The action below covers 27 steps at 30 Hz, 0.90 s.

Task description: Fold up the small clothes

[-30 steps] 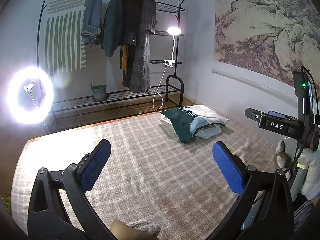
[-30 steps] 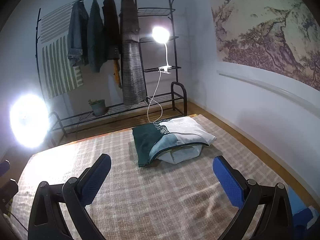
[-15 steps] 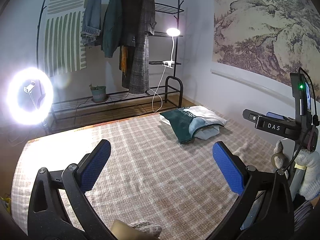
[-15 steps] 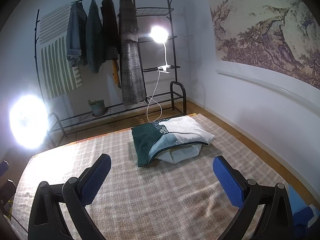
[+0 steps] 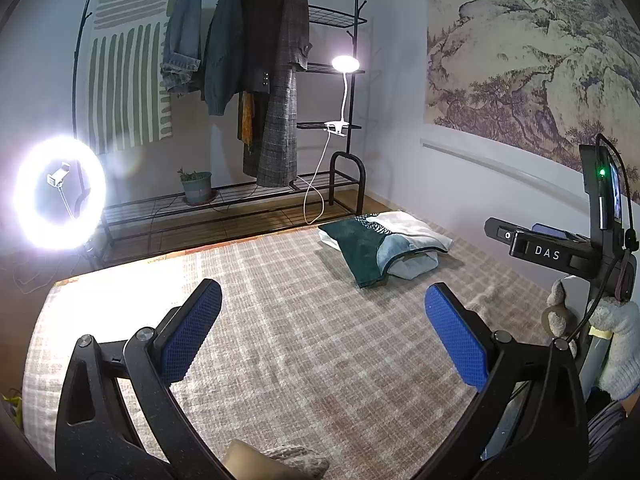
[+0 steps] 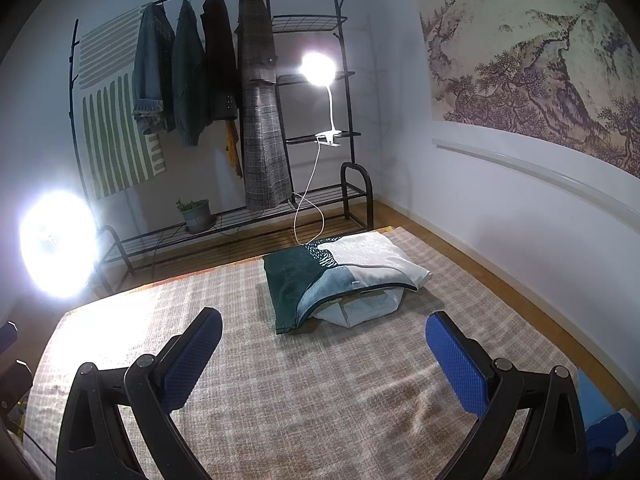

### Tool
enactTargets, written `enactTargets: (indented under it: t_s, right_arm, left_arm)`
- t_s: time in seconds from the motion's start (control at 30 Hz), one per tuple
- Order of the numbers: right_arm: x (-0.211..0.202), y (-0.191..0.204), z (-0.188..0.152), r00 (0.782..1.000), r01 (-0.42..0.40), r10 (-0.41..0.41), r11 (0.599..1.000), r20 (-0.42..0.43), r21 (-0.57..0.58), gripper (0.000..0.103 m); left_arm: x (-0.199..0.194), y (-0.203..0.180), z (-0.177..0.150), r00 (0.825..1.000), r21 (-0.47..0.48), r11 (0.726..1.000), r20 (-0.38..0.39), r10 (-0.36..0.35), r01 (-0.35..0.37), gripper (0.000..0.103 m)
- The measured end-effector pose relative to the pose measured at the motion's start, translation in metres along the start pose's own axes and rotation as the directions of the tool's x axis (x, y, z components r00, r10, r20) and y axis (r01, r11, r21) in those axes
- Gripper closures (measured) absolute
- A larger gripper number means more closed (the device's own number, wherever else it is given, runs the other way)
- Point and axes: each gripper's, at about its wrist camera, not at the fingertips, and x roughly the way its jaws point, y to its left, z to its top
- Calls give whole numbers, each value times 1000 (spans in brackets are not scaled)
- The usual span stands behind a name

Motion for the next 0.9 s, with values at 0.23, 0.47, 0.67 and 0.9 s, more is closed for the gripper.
enactTargets:
  t_s: [0.23,0.47,0.67,0.9]
  right_arm:
    - [0,0,0,1000,0,0,1000,1,-1,0]
    - [0,1,0,1000,0,0,1000,2,-1,0]
    - [1,1,1,1000,-1,1,1000,1,0,0]
    - [2,2,0,1000,-5,5,1000,-3,-5,0]
  left_arm:
    - [0,0,0,1000,0,1000,1,0,0,0]
    - [0,0,0,1000,0,1000,3,0,0,0]
    - [0,-1,0,1000,4,1000,5,2,-2,0]
    - [-1,-2,2,1000,3,1000,14,11,-11,0]
